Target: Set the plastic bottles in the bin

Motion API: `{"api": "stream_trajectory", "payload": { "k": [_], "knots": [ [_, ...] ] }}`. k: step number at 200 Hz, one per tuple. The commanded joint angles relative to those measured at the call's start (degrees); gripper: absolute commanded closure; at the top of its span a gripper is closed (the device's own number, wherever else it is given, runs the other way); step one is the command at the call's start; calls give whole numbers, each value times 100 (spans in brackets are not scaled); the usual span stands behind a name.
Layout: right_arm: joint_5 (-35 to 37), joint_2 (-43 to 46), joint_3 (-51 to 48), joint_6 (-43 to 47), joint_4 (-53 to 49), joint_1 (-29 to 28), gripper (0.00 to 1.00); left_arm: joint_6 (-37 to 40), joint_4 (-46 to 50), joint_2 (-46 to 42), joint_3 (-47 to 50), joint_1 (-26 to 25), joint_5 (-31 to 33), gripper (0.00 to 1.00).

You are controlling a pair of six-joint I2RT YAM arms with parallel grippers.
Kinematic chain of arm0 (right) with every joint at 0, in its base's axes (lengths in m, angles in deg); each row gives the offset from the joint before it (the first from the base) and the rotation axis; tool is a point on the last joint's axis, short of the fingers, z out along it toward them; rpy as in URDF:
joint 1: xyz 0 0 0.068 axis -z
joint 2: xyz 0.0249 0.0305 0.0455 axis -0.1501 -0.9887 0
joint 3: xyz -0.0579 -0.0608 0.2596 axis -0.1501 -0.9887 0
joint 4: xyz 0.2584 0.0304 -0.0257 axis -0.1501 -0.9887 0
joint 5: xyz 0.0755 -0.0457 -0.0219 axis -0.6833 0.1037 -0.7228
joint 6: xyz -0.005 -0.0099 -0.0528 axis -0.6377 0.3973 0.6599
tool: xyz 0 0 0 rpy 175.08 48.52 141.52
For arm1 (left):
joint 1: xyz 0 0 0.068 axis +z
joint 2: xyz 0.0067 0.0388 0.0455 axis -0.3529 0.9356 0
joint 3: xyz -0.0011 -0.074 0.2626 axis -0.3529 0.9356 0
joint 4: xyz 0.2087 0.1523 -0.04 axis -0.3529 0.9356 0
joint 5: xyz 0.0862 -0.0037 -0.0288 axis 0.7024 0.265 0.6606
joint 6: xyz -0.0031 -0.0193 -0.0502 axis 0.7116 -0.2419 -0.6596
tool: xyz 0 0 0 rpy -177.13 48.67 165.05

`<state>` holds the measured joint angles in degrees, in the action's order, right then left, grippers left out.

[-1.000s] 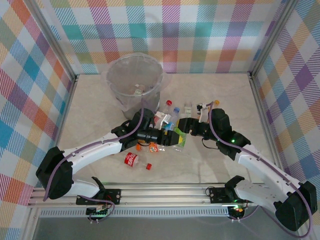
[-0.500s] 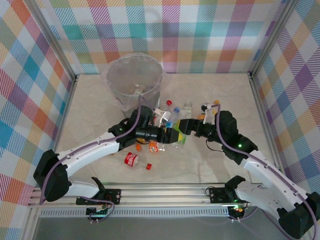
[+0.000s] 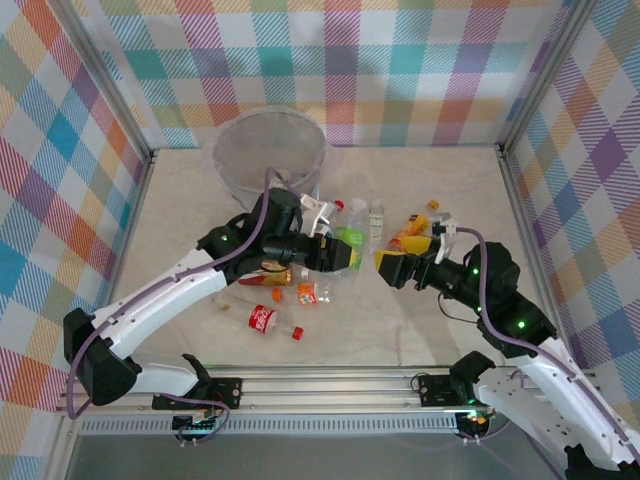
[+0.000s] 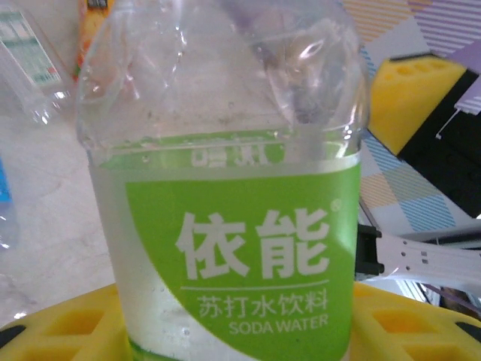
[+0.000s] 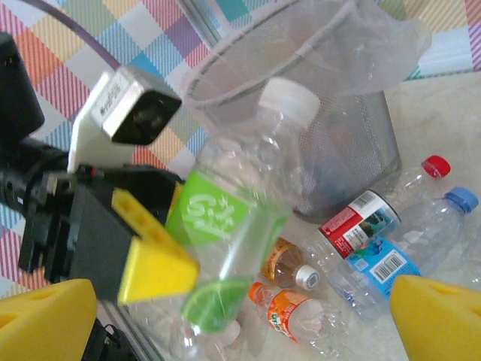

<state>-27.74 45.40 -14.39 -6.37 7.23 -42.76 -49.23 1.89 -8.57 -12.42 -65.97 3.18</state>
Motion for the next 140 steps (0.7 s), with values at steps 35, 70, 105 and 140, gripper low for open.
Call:
{"api": "stream_trajectory", "payload": {
  "k": [35,70,105,140],
  "knots": [
    [-200,17,247,339,-264,20,0,1095,1702,477,-1952,561,620,44],
    [-237,29,247,310,-251,20,0,1668,2525,1114,-3242,1080,1375,44],
    [-219,28,264,363,-365,20,0,2309,2994,1807,-4173,1510,2245,44],
    [-186,11,273,382,-447,20,0,2822,3325,2478,-4967,1889,2755,44]
  ]
}}
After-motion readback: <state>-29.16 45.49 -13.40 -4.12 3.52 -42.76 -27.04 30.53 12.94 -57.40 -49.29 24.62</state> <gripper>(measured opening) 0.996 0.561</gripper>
